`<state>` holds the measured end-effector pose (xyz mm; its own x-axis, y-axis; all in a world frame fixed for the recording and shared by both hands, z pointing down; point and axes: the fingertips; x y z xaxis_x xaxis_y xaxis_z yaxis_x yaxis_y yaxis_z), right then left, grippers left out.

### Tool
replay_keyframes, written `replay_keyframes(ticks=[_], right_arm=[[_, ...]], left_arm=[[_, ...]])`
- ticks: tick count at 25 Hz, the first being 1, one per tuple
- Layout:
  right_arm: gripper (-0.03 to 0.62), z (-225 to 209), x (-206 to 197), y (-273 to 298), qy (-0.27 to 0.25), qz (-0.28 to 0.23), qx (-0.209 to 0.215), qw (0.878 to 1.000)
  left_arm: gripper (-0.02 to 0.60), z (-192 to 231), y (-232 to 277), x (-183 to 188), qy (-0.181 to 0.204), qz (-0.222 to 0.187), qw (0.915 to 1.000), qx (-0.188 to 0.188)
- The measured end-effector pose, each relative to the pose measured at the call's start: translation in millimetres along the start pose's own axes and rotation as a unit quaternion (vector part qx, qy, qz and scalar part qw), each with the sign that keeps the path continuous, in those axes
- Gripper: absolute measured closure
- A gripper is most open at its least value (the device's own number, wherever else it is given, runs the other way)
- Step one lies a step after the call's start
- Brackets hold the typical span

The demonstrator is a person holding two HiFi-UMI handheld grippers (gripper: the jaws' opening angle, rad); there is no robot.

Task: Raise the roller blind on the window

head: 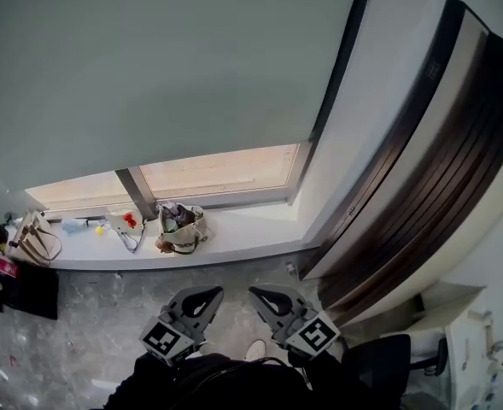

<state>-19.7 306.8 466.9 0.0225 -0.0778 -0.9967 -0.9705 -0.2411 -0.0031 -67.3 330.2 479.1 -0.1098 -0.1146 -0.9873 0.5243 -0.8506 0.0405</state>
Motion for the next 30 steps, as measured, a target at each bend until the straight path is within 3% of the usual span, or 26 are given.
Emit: replay_keyframes(ticks=[14,24,27,30], right_arm=[[0.591,-100.9,5.5,-61.3,0.002,-0.004,-0.036,0.999],[0.591,-194.3,-5.2,-8.1,-0.008,0.007,-0.099,0.995],[0.591,-226.4,-0.1,21.8,-0.007,0.015,-0.123,0.992],[0.591,-255.3,8.9,53.7,-0.012,0.018,-0.143,0.989]], left_arm=[[0.584,-24.0,124.7,4.5,0.024,-0.002,0.9988,-0.041],[0.584,61.6,208.3,6.4,0.027,-0.009,0.9946,-0.100],[0.586,98.0,238.2,17.7,0.012,-0.009,0.9920,-0.125],[0.584,132.0,264.1,33.0,0.021,-0.011,0.9871,-0.159]])
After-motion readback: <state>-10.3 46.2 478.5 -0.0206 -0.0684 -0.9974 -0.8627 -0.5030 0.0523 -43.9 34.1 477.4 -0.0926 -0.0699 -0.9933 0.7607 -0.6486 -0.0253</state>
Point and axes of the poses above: the fingertips, and each gripper's own axes: y forward along the fingers, z to its left, x out of its top, and after that the axes turned 8 degrees about -x, right-handed
